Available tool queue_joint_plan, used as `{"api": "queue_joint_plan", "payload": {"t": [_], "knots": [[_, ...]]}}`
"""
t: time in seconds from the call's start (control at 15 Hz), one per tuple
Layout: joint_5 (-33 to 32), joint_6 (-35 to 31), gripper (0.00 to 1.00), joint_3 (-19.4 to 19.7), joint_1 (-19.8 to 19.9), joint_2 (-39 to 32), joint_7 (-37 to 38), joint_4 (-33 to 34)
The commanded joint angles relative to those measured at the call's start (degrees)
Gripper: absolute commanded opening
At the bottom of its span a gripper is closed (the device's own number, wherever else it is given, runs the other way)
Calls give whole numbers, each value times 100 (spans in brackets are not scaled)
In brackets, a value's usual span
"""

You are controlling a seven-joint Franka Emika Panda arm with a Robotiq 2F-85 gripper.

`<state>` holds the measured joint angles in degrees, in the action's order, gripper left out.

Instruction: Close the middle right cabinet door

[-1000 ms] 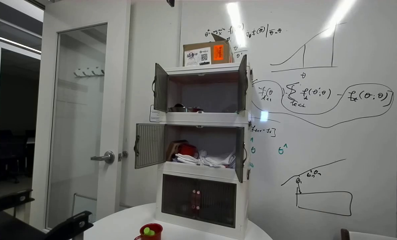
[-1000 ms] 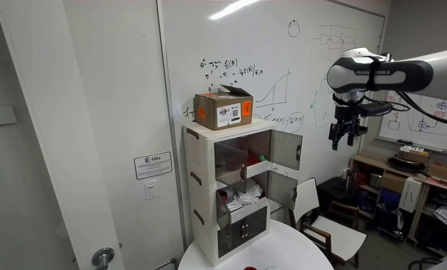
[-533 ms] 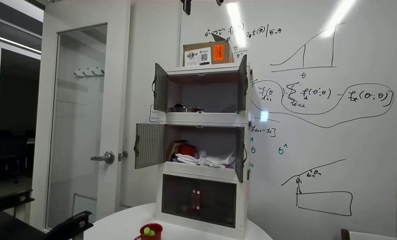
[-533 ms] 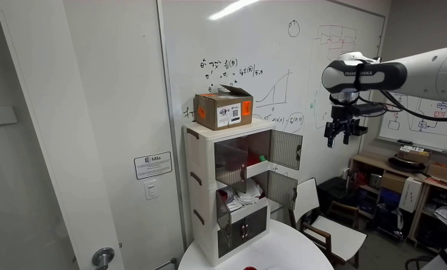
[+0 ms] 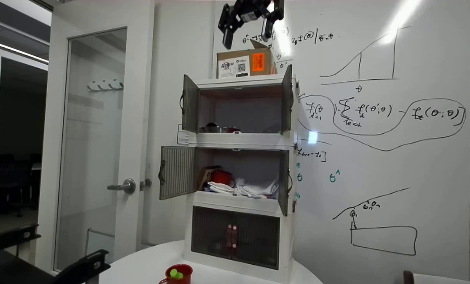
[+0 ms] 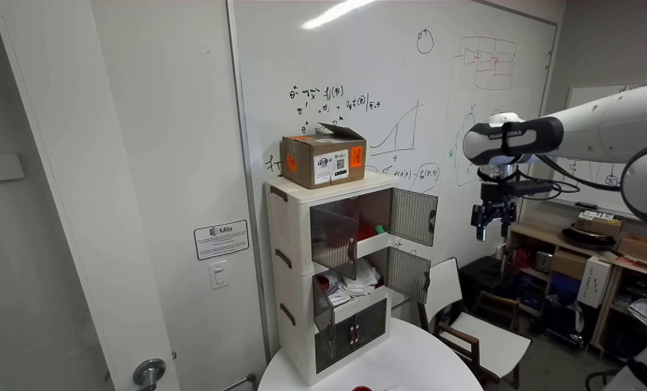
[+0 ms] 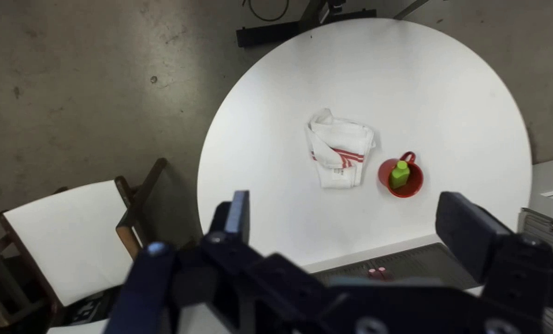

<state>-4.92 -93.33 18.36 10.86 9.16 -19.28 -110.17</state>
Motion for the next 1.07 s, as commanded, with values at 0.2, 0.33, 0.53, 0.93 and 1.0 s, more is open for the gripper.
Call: {"api": "queue_joint_plan", "payload": {"t": [0.2,0.33,0.53,0.93,1.0], "knots": [[-1181,-1885,100,-522,9,-227,1625,-1379],[-1207,-1983,100,-675,-69,-345,1625,-1557],[-1112,-2394,100,-876,-157,-407,2120,-1787],[-167,-2552,100,-919,-169,-509,2252,-1841],[-122,-2551,100,-918,-169,-520,2247,-1844]]}}
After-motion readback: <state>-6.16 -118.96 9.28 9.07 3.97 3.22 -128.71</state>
